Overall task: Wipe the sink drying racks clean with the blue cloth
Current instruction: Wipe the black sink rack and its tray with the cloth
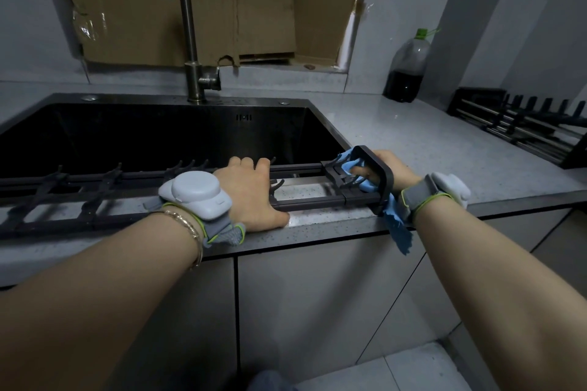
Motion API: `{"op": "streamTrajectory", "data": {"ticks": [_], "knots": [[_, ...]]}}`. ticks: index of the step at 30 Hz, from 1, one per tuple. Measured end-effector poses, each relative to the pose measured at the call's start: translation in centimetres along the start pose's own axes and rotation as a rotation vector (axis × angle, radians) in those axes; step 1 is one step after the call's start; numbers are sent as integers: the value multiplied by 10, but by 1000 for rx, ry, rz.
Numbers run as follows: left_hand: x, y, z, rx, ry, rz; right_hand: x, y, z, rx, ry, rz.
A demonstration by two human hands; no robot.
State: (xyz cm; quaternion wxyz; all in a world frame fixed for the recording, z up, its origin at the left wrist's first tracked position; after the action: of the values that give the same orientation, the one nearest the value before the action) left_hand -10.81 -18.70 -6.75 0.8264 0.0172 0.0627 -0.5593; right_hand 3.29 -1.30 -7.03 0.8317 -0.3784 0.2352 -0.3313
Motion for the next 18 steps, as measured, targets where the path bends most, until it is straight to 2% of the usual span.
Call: {"op": "streamTrajectory", "data": {"ticks": [4,7,10,12,14,18], "knots": [[1,0,0,17,15,2,1,11,5,-55,-15,-129],[1,-1,-1,21,5,6,0,29,10,-185,89,-254],[1,-1,-2,18,7,7,1,24,7,-246,94,-206],[0,-1,-2,18,6,13,1,8,1,-142,28,-110],[0,-2,-2,19,-4,15,0,3,2,-83,42,-52],[0,-2,-2,12,0,23,3,14,6,-72,77,-140]]}}
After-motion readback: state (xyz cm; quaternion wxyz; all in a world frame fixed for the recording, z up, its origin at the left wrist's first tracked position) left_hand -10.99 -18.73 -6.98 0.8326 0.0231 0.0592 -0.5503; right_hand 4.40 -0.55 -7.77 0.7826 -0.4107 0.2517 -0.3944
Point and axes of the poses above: each hand's wrist, its own x-axis away from the middle knuckle, its own z-axis out of the back of the hand, y = z × x, the point moved 7 cm from there along -x, towards the middle knuckle, and after that the axes turned 1 degree about -x, right-handed, at the moved point
